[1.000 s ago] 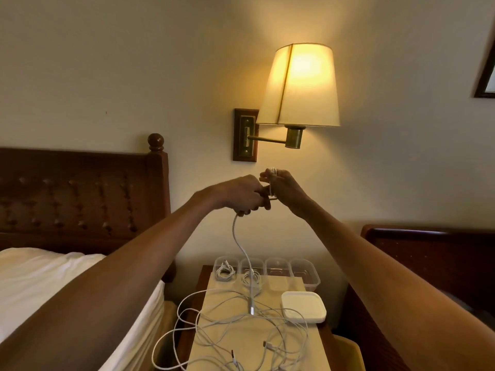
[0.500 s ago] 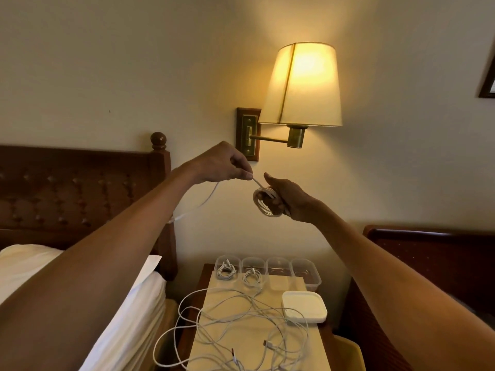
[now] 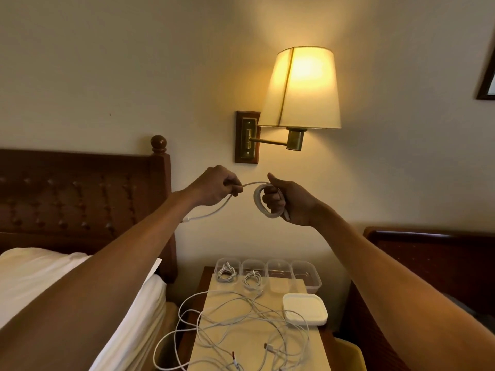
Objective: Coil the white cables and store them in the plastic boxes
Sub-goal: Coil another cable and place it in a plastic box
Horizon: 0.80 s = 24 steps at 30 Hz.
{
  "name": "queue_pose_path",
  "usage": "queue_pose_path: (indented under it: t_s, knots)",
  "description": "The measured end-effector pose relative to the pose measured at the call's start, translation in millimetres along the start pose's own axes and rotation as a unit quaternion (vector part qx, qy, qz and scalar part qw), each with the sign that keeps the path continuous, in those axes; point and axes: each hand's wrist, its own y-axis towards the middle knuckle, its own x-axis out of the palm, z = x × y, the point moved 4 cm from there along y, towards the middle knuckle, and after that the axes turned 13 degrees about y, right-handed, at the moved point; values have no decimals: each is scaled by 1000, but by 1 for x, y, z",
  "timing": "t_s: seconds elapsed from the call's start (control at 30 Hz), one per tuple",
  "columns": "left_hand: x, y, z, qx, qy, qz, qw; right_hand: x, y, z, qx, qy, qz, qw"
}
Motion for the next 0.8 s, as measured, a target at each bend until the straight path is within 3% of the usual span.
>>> queue_pose_path:
  t_s: [0.33, 0.47, 0.57, 0.7, 0.8]
  knots:
    - [32, -20, -30, -90, 39, -104, 990, -6, -1, -17, -113, 53, 65, 990]
    - [34, -27, -37, -135, 45, -70, 987, -11, -4, -15, -98, 53, 70, 991]
    - [33, -22, -28, -180, -106, -17, 978, -11, -1, -9, -86, 82, 64, 991]
    - [27, -14, 8, -217, -417, 22, 882, -8, 4, -3, -87, 85, 52, 991]
    - [24, -9, 30, -227, -483, 31, 845, -4, 6, 1, -105, 76, 70, 989]
